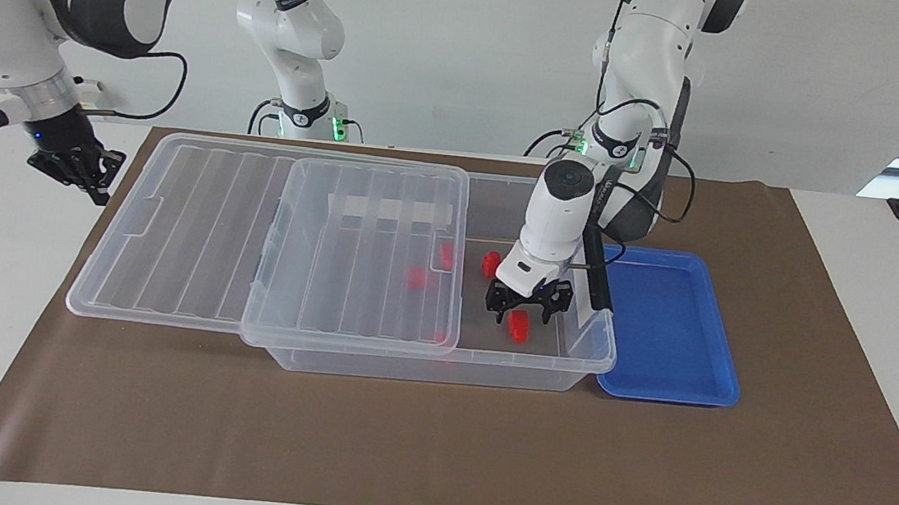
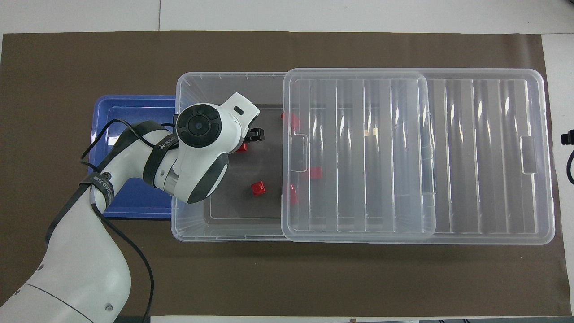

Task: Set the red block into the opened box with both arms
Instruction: 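Lower the red block into the box and open the left gripper, then withdraw the left gripper from the box toward the blue tray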

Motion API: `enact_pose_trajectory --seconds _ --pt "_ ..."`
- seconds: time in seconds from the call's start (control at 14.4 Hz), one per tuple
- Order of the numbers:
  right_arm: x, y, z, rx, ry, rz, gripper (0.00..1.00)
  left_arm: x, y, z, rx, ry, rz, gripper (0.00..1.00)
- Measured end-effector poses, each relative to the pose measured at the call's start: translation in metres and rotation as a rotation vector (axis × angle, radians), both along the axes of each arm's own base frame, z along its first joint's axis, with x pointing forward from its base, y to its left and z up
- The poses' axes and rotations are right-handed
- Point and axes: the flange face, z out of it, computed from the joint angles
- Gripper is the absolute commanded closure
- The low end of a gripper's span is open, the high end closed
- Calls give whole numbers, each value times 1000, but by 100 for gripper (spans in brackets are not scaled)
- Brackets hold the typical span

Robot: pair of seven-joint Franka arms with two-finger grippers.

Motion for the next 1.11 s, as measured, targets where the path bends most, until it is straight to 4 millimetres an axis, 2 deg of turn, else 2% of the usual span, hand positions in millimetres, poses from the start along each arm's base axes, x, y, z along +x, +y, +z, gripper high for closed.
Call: enact_pose_trajectory --seconds 0.14,0.28,0.42,0.55,0.83,1.11 --pt "0 -27 -17 -4 4 36 100 -6 4 35 7 -3 4 0" --pt "1 -41 -30 -2 10 48 100 -16 11 72 19 0 9 0" --pt "2 -46 -38 2 18 46 100 -25 22 103 35 5 1 0" --pt "3 -43 -41 4 22 52 100 -28 45 128 57 17 -20 0" --pt "4 -38 -45 8 28 60 100 -20 109 160 41 57 -69 0" --pt "9 -18 -52 18 42 45 100 -10 172 168 58 95 -134 0"
